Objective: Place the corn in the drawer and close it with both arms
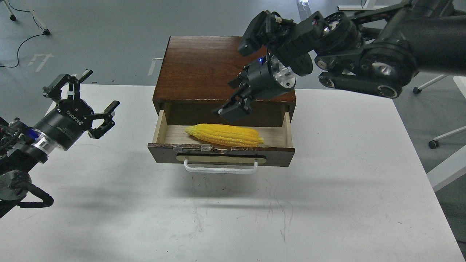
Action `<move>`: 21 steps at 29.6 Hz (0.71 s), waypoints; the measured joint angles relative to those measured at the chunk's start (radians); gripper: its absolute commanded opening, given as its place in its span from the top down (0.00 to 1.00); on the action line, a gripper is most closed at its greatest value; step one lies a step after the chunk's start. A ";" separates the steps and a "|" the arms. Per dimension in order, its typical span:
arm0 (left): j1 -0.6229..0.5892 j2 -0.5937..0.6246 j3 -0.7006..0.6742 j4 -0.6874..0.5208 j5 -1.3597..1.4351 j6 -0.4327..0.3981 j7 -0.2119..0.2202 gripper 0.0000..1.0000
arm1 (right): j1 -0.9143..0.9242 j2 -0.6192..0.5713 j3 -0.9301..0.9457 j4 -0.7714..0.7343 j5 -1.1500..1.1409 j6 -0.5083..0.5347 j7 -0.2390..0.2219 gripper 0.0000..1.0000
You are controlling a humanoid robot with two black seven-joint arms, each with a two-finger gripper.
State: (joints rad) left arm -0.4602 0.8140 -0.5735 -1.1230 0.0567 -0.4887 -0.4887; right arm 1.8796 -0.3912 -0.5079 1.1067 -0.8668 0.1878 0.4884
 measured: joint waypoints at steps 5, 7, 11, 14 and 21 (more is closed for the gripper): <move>0.000 -0.008 0.003 0.000 0.000 0.000 0.000 0.00 | -0.183 -0.171 0.139 -0.006 0.246 -0.009 0.000 0.02; 0.000 -0.011 0.004 0.000 0.000 0.000 0.000 0.00 | -0.298 -0.238 0.228 -0.010 0.315 -0.019 0.000 0.02; -0.001 -0.012 0.007 0.000 0.000 0.000 0.000 0.00 | -0.600 -0.305 0.455 -0.038 0.456 -0.050 0.000 0.02; -0.002 -0.012 0.007 0.005 0.000 0.000 0.000 0.00 | -0.796 -0.309 0.616 -0.071 0.560 -0.057 0.000 0.02; -0.008 -0.009 -0.001 0.035 0.000 0.000 0.000 0.00 | -1.084 -0.285 0.792 -0.086 0.776 -0.052 0.000 0.02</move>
State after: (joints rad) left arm -0.4681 0.8047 -0.5750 -1.0875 0.0567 -0.4887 -0.4887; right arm 0.7953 -0.6762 0.2839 1.0204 -0.0905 0.1359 0.4884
